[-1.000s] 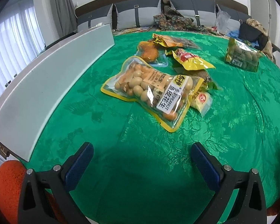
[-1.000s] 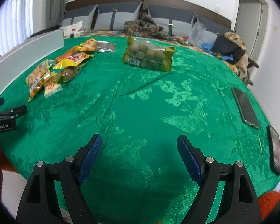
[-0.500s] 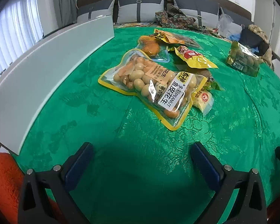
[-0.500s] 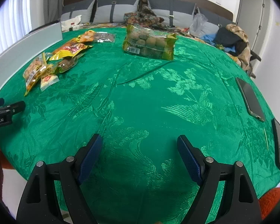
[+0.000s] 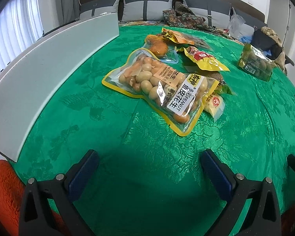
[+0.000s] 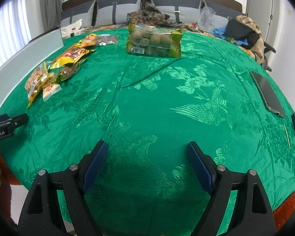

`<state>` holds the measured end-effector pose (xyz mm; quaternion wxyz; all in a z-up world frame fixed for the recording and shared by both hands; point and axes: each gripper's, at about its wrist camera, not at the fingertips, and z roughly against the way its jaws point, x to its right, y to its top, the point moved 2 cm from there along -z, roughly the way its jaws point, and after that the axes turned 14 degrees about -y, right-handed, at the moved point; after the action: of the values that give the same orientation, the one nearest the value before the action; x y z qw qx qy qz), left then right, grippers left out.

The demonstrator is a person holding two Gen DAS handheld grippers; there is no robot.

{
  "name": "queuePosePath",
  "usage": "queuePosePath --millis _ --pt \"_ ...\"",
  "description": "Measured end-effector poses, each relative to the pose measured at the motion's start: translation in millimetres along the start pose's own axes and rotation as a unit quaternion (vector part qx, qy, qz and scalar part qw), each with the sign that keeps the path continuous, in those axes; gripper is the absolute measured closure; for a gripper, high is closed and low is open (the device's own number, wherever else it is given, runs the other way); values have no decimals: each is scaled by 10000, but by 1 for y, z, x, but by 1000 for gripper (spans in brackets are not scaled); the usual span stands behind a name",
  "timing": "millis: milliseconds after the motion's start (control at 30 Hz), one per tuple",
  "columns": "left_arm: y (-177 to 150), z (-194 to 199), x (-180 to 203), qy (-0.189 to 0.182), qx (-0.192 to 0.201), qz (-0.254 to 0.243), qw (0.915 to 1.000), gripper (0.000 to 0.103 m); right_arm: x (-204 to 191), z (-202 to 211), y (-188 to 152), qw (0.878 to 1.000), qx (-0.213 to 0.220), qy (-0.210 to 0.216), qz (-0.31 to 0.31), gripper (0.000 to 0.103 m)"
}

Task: Organize snacks
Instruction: 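Move the left tool toward the yellow-bordered peanut bag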

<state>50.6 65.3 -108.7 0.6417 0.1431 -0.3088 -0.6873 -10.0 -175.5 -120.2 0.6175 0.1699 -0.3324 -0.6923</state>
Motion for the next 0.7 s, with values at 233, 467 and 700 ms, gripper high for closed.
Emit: queuePosePath --millis 233,467,700 --pt "1 -1 -1 -7 -47 9 10000 0 0 0 1 10000 -81 -22 -41 18" --pt "2 -1 -1 -34 -82 -7 10000 0 0 -1 1 9999 -117 -42 -60 18" --pt "4 -2 -2 -74 -190 -28 9998 0 0 -1 1 9999 -118 -34 -58 17"
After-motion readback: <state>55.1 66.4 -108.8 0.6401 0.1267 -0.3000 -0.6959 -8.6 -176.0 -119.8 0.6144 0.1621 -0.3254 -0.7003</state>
